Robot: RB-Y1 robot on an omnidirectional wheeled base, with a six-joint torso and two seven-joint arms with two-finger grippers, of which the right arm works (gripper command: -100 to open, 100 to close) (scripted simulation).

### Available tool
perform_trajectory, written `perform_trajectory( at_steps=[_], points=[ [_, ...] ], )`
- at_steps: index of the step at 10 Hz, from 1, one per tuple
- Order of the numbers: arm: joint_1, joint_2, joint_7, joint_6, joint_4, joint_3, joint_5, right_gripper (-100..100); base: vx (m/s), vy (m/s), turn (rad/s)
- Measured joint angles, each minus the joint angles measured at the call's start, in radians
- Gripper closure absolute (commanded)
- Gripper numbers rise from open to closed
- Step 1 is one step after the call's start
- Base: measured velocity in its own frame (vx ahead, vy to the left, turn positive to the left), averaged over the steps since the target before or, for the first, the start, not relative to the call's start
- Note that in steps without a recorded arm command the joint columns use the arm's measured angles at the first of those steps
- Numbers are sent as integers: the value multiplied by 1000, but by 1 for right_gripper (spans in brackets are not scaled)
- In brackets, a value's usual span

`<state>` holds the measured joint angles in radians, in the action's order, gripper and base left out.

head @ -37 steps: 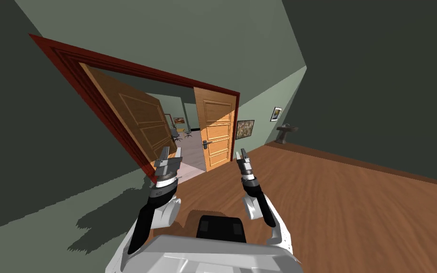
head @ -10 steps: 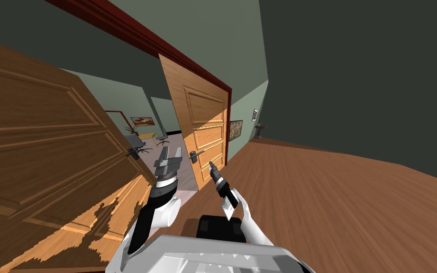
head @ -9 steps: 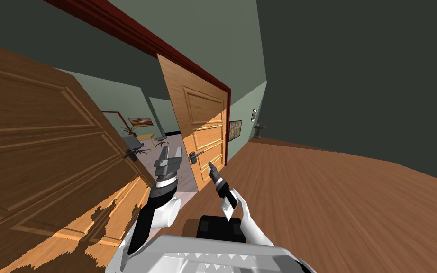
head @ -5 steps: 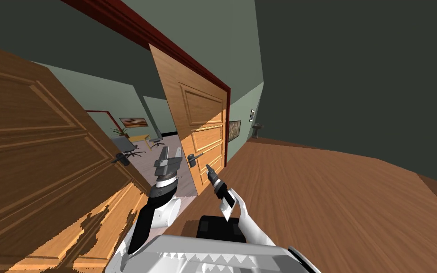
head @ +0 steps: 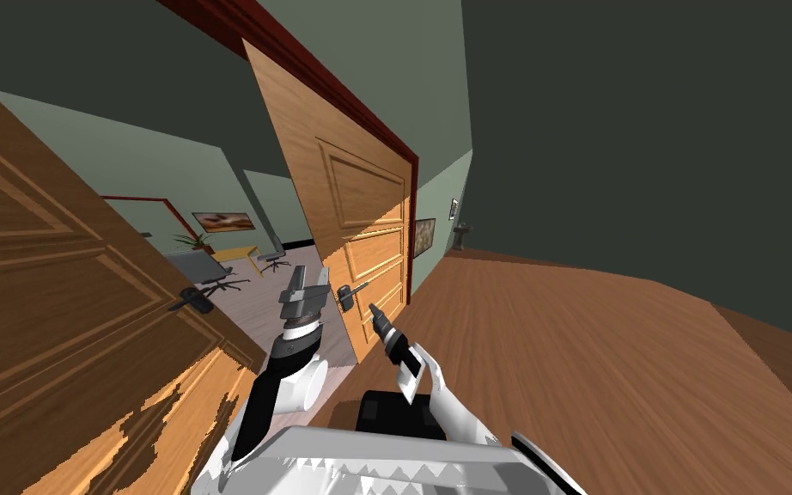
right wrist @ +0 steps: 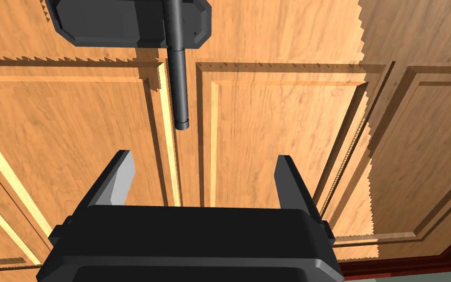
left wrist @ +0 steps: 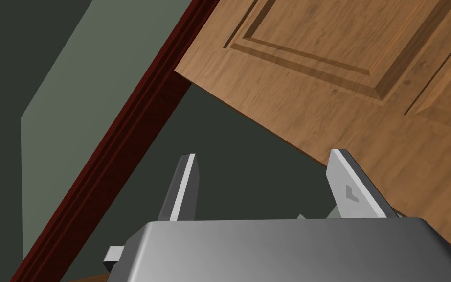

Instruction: Push the door open

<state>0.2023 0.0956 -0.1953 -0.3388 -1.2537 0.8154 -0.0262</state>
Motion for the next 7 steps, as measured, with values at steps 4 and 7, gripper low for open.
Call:
perform_trajectory(
  at_steps=[4, 7],
  points=[
    [33, -3, -14, 8, 59, 40, -3, -100, 114, 107, -70],
    [40, -7, -15, 12, 78, 48, -2, -100, 84, 108, 22]
  ],
)
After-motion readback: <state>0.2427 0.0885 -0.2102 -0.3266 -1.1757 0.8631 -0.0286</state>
